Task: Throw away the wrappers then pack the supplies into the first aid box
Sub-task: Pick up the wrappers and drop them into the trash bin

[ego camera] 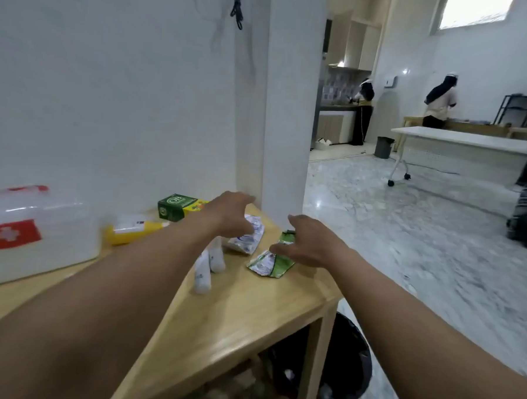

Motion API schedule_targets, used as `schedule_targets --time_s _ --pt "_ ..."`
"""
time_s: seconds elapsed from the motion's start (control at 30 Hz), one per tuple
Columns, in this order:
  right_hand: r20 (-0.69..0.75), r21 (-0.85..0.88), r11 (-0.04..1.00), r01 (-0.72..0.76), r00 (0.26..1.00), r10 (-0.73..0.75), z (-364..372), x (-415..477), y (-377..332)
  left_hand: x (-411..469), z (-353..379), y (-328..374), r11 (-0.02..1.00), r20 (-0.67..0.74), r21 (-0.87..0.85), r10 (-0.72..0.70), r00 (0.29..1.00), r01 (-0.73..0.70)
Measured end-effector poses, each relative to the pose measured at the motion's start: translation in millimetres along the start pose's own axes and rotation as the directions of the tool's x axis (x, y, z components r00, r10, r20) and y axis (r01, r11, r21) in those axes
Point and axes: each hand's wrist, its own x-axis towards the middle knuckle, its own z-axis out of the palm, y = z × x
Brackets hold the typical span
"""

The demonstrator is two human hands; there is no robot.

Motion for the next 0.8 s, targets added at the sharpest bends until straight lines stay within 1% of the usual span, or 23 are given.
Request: schedule_targets --time_s 0.07,0.13,0.2,0.33,0.47,0.63,0.8 --pt "0.025 -0.026 0.999 -0.024 0.999 0.025 3 3 3 3 2 2 1.0 0.047 0.024 0.001 0.999 -0.002" --pt "0.051 -0.039 0.998 -0.048 0.997 0.05 7 4 8 6 5 3 0.999 0.099 0.043 -0.029 0.995 0.025" --pt "0.054 -0.025 0.998 -0.058 0.997 0.059 9 8 10 10 9 4 0.996 0.131 0.081 -0.044 0.99 0.033" --pt "0.051 0.008 0.999 -0.044 0.998 0.044 9 12 11 16 13 -1 0.989 0.194 0.143 -0.074 0.978 0.046" --pt "0.022 0.025 1.0 -0.003 1.0 0.002 5 13 11 19 8 2 0.983 0.205 0.181 -0.063 0.977 0.026" --pt "0.01 0.058 0.998 0.034 0.999 -0.034 11 25 14 30 13 -2 0.994 0.2 0.102 -0.053 0.978 0.033" --pt "-0.052 0.18 0.982 0.053 0.998 -0.045 11 24 19 32 12 -1 0.999 0.176 -0.041 -0.014 0.984 0.022"
